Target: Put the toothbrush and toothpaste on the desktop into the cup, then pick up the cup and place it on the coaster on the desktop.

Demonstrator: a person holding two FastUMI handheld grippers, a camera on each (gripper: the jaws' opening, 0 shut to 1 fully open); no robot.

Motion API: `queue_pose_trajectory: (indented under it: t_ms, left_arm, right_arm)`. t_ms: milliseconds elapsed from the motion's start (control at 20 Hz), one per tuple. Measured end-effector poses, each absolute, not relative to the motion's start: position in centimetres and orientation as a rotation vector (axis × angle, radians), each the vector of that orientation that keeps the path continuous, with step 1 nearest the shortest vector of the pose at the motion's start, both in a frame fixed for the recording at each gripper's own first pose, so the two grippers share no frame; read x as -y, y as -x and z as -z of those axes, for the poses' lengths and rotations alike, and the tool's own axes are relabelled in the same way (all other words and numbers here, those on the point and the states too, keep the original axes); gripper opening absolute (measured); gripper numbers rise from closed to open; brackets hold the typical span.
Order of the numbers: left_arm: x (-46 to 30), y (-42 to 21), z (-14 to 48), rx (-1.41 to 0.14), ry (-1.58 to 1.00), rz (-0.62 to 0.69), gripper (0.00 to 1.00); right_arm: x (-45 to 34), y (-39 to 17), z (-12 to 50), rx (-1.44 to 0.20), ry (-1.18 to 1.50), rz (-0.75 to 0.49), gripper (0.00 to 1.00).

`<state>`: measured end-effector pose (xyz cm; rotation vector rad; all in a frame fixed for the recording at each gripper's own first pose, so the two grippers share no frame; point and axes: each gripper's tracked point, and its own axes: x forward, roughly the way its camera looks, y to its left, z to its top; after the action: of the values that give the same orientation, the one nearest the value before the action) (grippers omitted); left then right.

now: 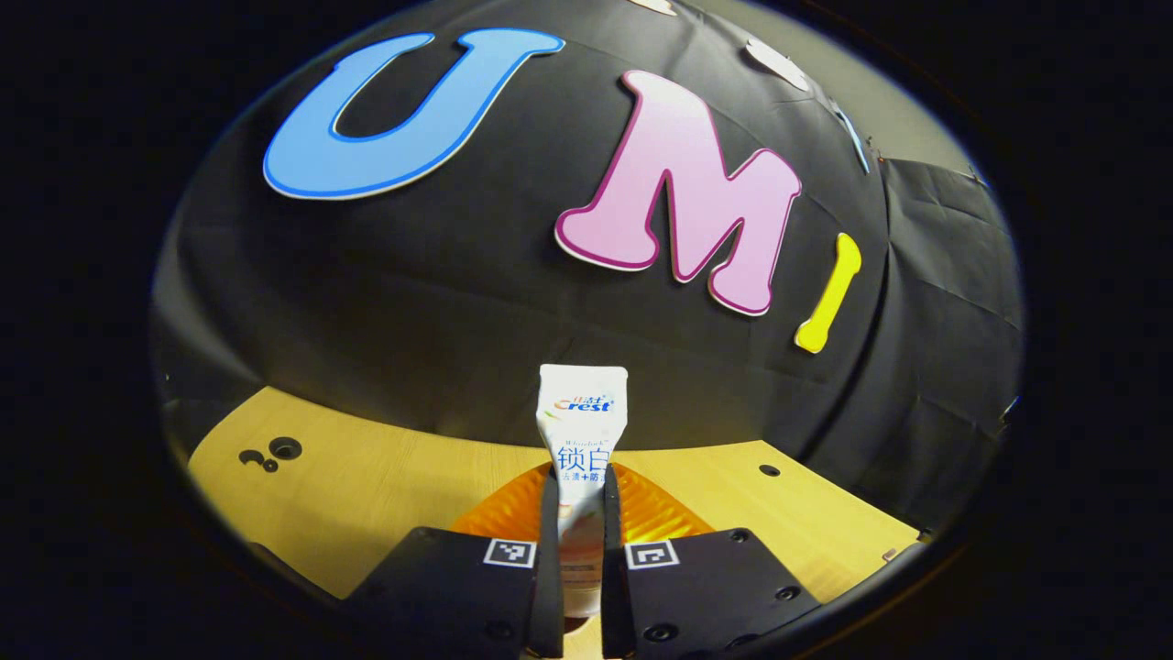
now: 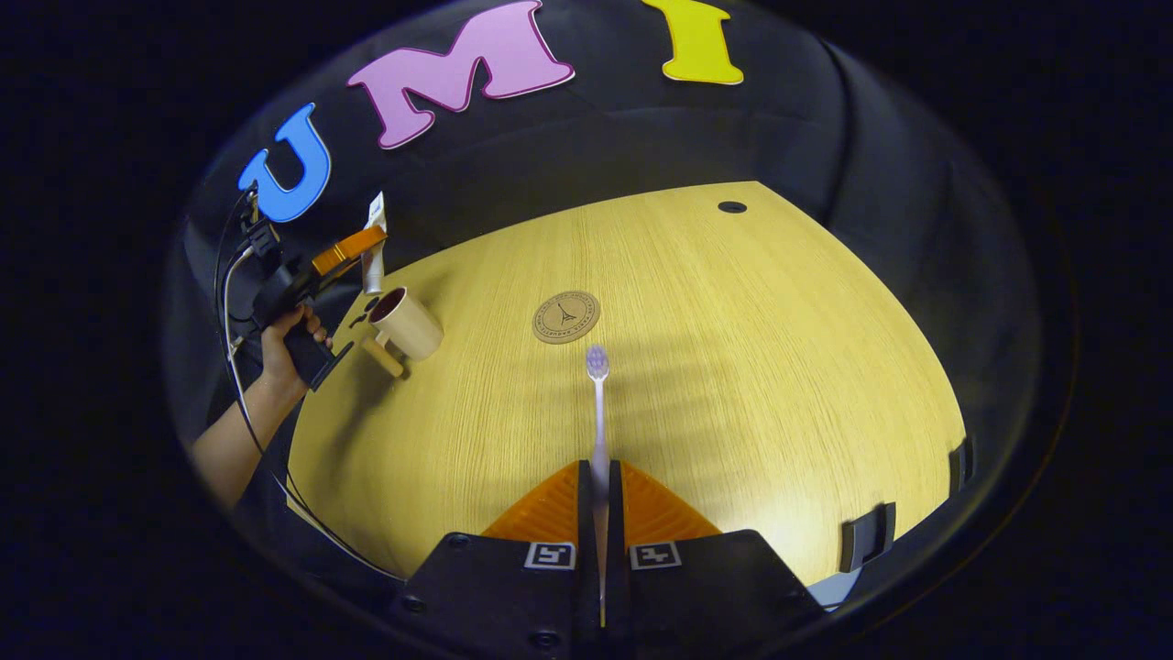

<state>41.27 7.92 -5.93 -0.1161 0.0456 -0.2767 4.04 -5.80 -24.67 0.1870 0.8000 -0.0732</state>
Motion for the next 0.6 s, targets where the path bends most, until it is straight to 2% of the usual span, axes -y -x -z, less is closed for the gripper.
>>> queue_pose_trajectory:
  t_ms: [200, 250, 350, 400, 500, 550, 600]
  left_arm:
    - [-8.4, -41.8, 8.3, -0.102, 0.105, 0.257, 0.23]
    - [-8.4, -42.1, 8.5, -0.107, 0.100, 0.248, 0.19]
    - [-8.6, -42.1, 9.0, -0.111, 0.080, 0.230, 0.32]
    - [-8.7, -42.0, 9.3, -0.125, 0.078, 0.228, 0.28]
    - [-10.0, -40.8, 11.0, -0.162, 0.073, 0.207, 0.34]
    - [-10.3, -40.2, 11.0, -0.166, 0.074, 0.200, 0.47]
    - [-10.5, -39.4, 10.8, -0.157, 0.080, 0.199, 0.64]
  right_arm:
    - [5.6, -4.1, 25.2, -0.810, -0.199, 0.073, 0.07]
    - [5.5, -4.2, 25.3, -0.811, -0.202, 0.074, 0.07]
    - [5.5, -4.6, 25.5, -0.810, -0.196, 0.072, 0.07]
    - [5.3, -4.6, 25.5, -0.809, -0.193, 0.068, 0.07]
    - [5.0, -4.8, 25.5, -0.807, -0.201, 0.063, 0.07]
    - [4.7, -5.1, 25.3, -0.800, -0.207, 0.059, 0.06]
    - [4.6, -5.4, 25.2, -0.793, -0.206, 0.057, 0.07]
